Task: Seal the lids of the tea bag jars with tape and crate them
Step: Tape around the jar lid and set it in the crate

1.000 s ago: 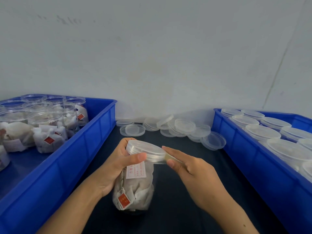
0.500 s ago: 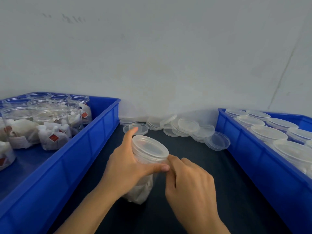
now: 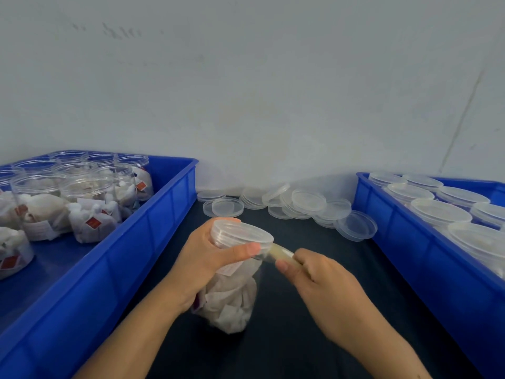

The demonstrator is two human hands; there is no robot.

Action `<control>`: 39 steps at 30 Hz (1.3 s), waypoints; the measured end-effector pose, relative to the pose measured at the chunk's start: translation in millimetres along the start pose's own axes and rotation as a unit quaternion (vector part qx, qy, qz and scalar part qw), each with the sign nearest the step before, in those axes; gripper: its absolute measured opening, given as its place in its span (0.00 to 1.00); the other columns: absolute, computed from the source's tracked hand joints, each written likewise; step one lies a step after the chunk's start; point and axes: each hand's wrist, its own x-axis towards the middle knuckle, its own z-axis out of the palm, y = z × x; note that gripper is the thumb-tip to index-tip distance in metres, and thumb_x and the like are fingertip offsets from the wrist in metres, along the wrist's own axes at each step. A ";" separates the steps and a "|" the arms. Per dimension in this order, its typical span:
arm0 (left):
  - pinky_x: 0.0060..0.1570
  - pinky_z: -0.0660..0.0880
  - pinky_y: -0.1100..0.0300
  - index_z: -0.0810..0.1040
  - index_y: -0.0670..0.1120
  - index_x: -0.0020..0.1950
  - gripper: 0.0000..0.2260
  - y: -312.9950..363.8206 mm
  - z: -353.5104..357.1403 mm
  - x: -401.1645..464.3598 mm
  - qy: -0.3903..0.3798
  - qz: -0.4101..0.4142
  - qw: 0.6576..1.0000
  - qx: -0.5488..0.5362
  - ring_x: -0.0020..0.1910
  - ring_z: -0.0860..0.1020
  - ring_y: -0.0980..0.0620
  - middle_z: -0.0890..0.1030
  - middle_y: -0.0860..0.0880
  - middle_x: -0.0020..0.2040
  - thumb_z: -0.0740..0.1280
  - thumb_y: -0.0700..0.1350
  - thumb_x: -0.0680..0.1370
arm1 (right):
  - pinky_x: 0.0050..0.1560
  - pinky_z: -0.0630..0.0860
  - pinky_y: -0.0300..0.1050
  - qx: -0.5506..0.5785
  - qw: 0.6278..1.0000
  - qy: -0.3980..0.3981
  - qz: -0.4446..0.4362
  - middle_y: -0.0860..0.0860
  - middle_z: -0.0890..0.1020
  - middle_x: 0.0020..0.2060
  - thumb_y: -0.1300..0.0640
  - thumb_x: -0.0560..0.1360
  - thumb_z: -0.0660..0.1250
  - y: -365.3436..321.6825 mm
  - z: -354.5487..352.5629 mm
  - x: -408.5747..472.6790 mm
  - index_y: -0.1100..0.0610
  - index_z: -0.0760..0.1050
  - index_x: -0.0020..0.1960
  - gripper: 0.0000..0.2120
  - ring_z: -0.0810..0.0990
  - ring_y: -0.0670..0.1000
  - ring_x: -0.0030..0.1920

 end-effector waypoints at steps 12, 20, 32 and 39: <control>0.41 0.78 0.67 0.71 0.52 0.60 0.49 5.2 0.2 -3.8 -0.042 0.002 0.999 -0.011 0.46 0.81 0.61 0.81 0.54 0.50 0.78 0.70 0.44 | 0.32 0.61 0.40 0.030 0.999 0.033 0.013 0.47 0.71 0.32 0.38 0.79 0.51 2.7 13.6 7.2 0.50 0.62 0.37 0.19 0.68 0.46 0.32; 0.64 0.64 0.63 0.54 0.61 0.76 0.65 2.5 11.9 -9.6 0.061 0.054 0.971 0.225 0.65 0.65 0.65 0.62 0.75 0.60 0.65 0.82 0.42 | 0.33 0.65 0.44 0.142 0.988 0.037 0.052 0.46 0.70 0.30 0.41 0.78 0.58 -0.6 23.3 1.6 0.53 0.63 0.36 0.19 0.65 0.46 0.30; 0.54 0.74 0.65 0.68 0.60 0.60 0.40 -5.8 11.9 -2.9 0.039 0.108 0.981 0.156 0.55 0.76 0.65 0.76 0.68 0.53 0.77 0.68 0.52 | 0.33 0.66 0.45 0.251 0.963 -0.034 0.096 0.50 0.70 0.31 0.43 0.78 0.61 -0.1 21.3 -0.7 0.55 0.62 0.39 0.18 0.66 0.48 0.32; 0.51 0.75 0.66 0.67 0.60 0.61 0.42 -7.1 19.8 -2.0 0.080 0.111 0.970 0.200 0.52 0.75 0.68 0.77 0.64 0.51 0.73 0.71 0.51 | 0.34 0.65 0.41 0.119 0.991 0.015 0.055 0.48 0.71 0.32 0.41 0.80 0.53 1.5 15.4 -5.1 0.53 0.62 0.39 0.18 0.67 0.46 0.31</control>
